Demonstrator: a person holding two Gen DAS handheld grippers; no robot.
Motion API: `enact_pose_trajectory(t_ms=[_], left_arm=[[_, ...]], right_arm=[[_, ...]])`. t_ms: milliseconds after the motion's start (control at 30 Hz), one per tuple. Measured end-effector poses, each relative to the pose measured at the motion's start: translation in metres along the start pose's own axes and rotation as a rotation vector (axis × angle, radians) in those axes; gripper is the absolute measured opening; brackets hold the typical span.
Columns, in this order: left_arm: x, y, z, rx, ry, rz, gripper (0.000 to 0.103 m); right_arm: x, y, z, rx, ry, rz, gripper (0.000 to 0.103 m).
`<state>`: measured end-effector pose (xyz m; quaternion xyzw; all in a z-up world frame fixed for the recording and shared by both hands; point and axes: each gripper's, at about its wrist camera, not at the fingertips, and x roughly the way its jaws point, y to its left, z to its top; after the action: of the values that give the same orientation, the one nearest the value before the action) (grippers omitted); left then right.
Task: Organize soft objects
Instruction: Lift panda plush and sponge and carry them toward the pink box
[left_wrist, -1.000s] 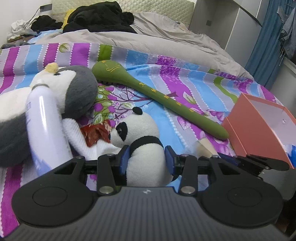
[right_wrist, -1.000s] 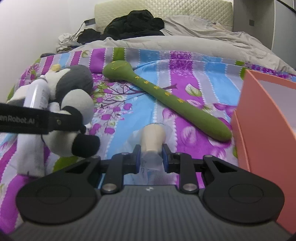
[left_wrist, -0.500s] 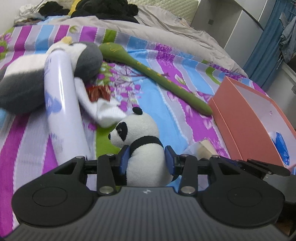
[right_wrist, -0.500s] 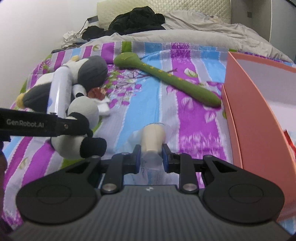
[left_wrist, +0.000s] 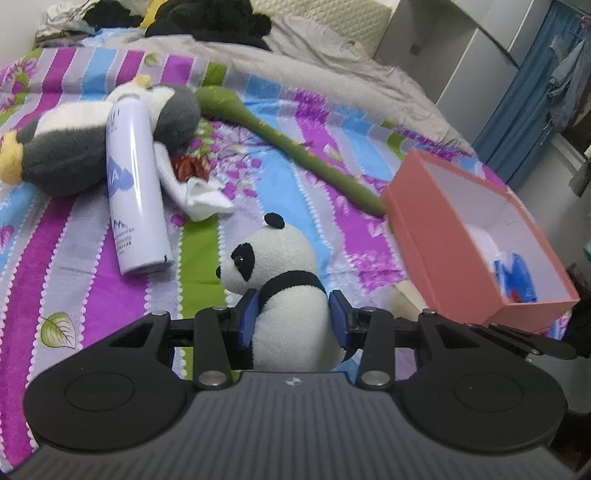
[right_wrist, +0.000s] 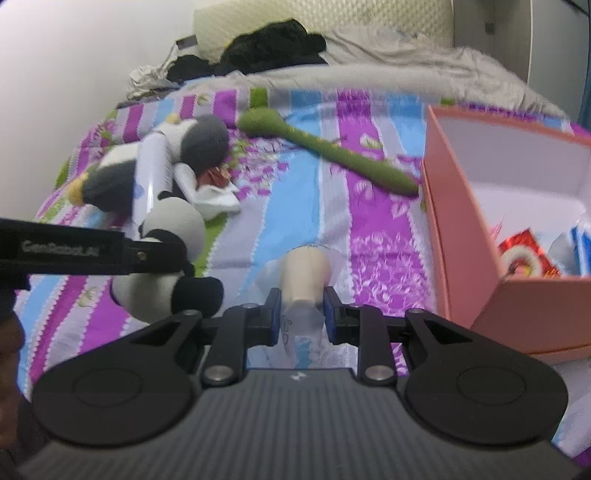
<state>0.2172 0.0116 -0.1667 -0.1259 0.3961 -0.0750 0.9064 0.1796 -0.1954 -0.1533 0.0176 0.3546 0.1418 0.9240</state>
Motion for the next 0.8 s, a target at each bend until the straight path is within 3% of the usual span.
enact_pose_trajectory(t_ms=[467, 800], left_arm=[[-0.077, -0.051, 0.038, 0.031, -0.081, -0.015, 0.047], [-0.107, -0.11, 0.089, 0.069, -0.145, -0.057, 0.047]], right_arm=[[-0.085, -0.004, 0.052, 0.011, -0.154, 0.01, 0.027], [-0.127, -0.03, 0.104, 0.008, -0.241, -0.02, 0.027]])
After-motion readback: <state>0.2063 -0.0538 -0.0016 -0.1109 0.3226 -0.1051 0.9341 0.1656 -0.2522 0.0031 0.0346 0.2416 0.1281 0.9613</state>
